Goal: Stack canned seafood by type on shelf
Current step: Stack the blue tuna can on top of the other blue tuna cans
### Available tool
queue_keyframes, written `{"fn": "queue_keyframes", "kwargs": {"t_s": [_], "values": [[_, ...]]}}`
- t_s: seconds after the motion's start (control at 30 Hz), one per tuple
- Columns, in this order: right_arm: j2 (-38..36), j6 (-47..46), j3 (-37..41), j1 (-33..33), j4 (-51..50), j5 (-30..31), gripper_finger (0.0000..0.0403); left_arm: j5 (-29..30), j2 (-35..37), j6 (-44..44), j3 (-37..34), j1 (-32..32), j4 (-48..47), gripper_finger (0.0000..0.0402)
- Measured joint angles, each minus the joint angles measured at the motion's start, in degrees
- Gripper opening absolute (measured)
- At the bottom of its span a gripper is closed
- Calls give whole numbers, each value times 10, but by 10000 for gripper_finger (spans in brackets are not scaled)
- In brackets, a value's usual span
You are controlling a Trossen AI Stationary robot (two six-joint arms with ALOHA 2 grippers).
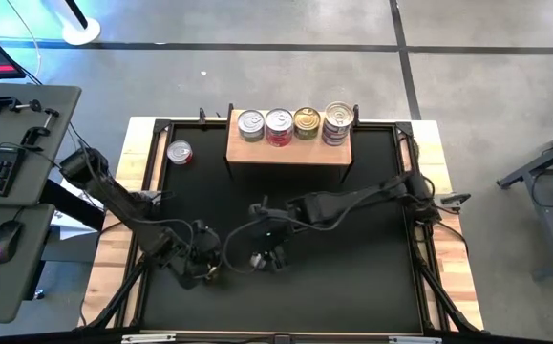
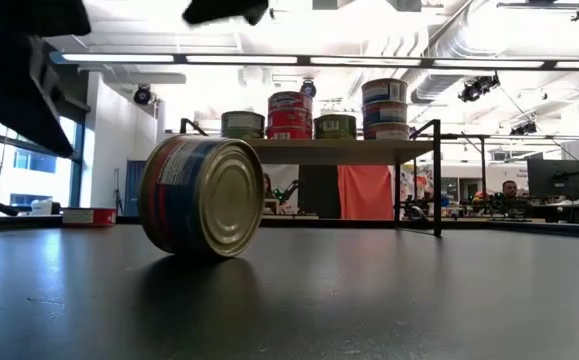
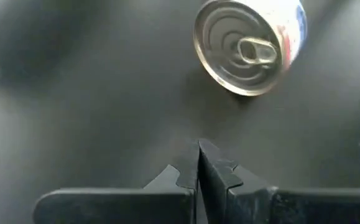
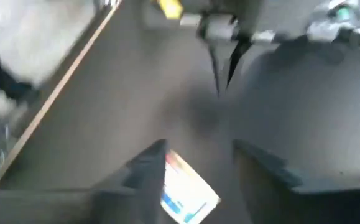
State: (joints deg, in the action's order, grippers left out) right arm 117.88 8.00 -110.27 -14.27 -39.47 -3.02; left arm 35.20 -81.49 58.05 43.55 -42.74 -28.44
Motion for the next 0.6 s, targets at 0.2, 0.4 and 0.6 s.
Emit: {"fn": "queue_keyframes", "kwargs": {"t_s": [0.2, 0.4, 0.6], "values": [[92, 132, -107, -3, -180, -6, 302, 1, -2, 106, 0, -41, 41, 0], [178, 226, -193, -26, -262, 53, 349, 57, -3, 178, 0, -79, 79, 0], [220, 264, -212, -31, -255, 101, 350, 109, -2, 209, 0, -97, 90, 0]]}}
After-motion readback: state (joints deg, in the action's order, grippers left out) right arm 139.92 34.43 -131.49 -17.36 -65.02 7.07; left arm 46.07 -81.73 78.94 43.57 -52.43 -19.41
